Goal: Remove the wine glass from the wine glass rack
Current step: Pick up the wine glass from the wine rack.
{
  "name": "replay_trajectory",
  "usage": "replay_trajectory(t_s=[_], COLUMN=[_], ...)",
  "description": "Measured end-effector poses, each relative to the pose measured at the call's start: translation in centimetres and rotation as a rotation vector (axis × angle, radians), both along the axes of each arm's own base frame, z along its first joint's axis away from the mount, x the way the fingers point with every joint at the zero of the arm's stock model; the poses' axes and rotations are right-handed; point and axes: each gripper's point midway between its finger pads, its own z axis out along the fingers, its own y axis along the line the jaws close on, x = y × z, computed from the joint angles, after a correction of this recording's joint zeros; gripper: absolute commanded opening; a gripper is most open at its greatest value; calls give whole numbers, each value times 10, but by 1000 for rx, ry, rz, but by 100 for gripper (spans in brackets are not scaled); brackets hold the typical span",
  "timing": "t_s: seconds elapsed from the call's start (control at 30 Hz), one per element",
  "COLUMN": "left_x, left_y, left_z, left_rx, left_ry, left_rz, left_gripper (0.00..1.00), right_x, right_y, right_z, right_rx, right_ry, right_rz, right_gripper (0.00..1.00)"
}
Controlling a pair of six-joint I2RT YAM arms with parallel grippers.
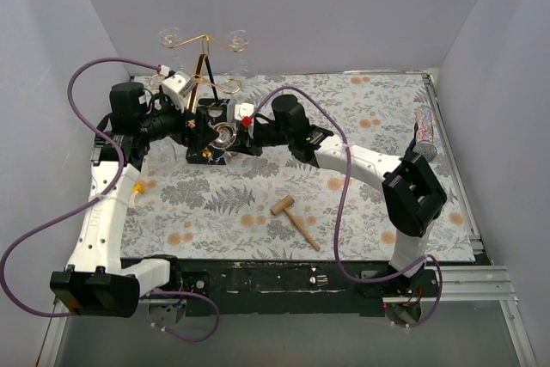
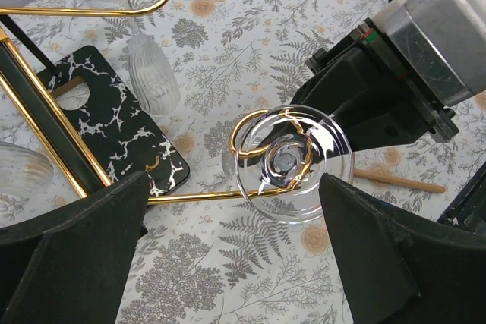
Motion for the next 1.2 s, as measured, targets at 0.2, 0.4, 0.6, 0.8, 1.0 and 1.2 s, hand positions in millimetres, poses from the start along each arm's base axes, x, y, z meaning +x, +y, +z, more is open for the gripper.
replay_trajectory(t_s=[0.2, 0.4, 0.6, 0.8, 1.0, 1.2], left_x=[0, 1, 4, 6, 8, 9], left_y=[4, 8, 12, 17, 24, 30], left_z=[2, 3, 3, 2, 5, 11], left_rx=[11, 23, 36, 47, 60, 64], left_ry=[-13, -19, -22, -23, -33, -58], left_rz=[22, 47, 77, 111, 157, 197], left_gripper=[95, 95, 95, 95, 95, 95], right_x=[4, 7, 8, 5, 7, 10], right_y=[9, 16, 25, 32, 34, 33], right_z=[-3, 4, 2, 1, 2, 3], right_rx=[-6, 8, 21, 71, 121, 190], right_ry=[-1, -14, 28, 78, 101, 166], right_rz=[-11, -23, -25, 26, 76, 93], right_gripper=[1, 1, 1, 1, 1, 1])
